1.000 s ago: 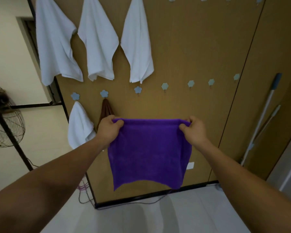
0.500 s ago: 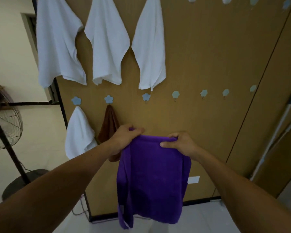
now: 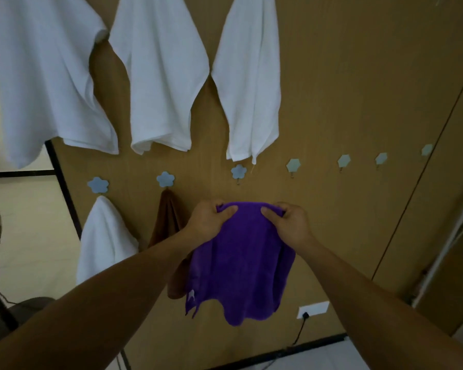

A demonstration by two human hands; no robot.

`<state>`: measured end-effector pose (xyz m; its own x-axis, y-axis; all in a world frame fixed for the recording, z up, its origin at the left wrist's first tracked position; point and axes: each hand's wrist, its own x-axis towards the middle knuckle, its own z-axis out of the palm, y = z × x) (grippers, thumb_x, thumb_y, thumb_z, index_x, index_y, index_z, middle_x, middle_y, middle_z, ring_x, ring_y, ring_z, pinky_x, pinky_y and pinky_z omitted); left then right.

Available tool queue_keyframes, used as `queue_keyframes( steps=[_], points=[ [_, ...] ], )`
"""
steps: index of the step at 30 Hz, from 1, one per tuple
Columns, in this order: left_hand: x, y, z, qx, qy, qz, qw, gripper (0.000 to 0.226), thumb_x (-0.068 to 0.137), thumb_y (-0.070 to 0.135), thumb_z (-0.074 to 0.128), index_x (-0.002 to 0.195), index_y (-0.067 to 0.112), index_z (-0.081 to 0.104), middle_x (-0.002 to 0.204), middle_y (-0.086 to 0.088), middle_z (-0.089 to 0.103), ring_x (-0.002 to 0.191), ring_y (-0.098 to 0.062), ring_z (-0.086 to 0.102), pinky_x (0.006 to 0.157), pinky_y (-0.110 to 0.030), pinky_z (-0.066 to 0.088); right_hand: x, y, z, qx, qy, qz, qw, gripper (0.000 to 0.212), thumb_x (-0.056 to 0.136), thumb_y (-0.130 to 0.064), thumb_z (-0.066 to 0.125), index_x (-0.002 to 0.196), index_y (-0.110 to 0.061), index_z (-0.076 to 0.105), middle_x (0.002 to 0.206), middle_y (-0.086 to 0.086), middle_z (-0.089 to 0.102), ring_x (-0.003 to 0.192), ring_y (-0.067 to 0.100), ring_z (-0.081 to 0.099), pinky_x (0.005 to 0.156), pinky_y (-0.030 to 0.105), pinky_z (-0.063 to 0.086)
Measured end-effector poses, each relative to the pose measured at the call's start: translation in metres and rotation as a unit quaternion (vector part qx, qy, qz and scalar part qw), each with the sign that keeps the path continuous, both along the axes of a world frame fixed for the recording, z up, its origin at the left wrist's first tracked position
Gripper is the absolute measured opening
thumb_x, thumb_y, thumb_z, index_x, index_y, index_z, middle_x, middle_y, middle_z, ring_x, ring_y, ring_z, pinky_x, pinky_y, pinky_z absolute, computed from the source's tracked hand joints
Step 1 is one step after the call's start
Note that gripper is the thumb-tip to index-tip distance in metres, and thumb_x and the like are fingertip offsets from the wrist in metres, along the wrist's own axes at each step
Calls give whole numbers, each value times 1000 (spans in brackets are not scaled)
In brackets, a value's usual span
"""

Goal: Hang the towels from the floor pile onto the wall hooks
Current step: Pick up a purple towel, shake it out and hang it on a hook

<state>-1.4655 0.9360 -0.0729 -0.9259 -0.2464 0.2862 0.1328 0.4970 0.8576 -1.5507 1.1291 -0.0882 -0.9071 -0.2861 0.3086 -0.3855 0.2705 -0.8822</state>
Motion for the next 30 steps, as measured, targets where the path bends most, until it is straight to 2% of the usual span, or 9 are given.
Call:
queue_keyframes(
  steps=[4,7,12,16,19,23,25,27,30],
  points=[
    [-52,-12,-5,6,23,105,994,32,90,39,62,87,9,70,82,-10,72,76,-22,67,71,-34,55,-50,-28,0,8,33,-37,999,21,87,-42,66,81,-23,71,76,-4,71,74,15,67,76,41,56],
    [-87,-18,-5,5,45,186,981,26,89,42,63,69,26,58,69,-1,65,63,-12,59,58,-22,47,-89,-50,2,11,62,-53,997,28,87,-43,64,80,-17,69,71,1,69,71,20,65,71,41,54],
    [-139,-31,-5,24,78,278,957,26,90,40,62,67,31,54,60,7,57,56,-5,53,46,-8,37,-151,-87,5,13,107,-50,993,30,90,-41,62,106,-17,71,86,4,73,82,22,66,77,38,54],
    [-159,-37,-18,28,96,307,947,20,88,39,64,70,33,56,61,11,59,56,-2,55,47,-8,38,-173,-101,-13,13,127,-54,990,32,90,-41,62,104,-14,70,87,5,72,81,22,65,77,36,52],
    [-161,-38,-41,72,35,307,948,16,84,37,69,75,26,61,66,8,62,62,-9,58,47,-12,40,-177,-103,-31,15,56,-44,997,24,85,-43,66,92,-20,67,81,-5,68,76,13,62,68,26,47],
    [-164,-35,-46,266,-70,308,911,17,79,31,73,80,16,65,75,-2,68,76,-20,63,55,-26,46,-171,-104,-36,-37,-39,-21,998,20,78,-41,73,63,-33,61,58,-14,61,57,0,59,50,11,41],
    [-162,-34,-44,349,-185,237,887,17,86,31,64,80,15,66,71,-3,70,76,-20,63,55,-27,48,-166,-102,-37,-48,-77,5,996,21,75,-41,74,56,-38,65,52,-15,62,51,1,59,43,14,44],
    [-157,-33,-56,309,-268,174,896,26,97,32,50,93,12,66,89,-6,71,85,-20,62,68,-28,53,-165,-101,-43,-23,-120,26,992,24,74,-41,73,56,-27,66,59,-7,68,57,8,63,50,27,53],
    [-157,-32,-86,37,-266,203,942,34,102,22,39,117,2,61,117,-16,62,107,-27,57,87,-26,41,-164,-95,-55,52,-180,39,982,16,76,-31,73,74,-16,69,82,7,72,72,19,66,65,35,55]
  ],
)
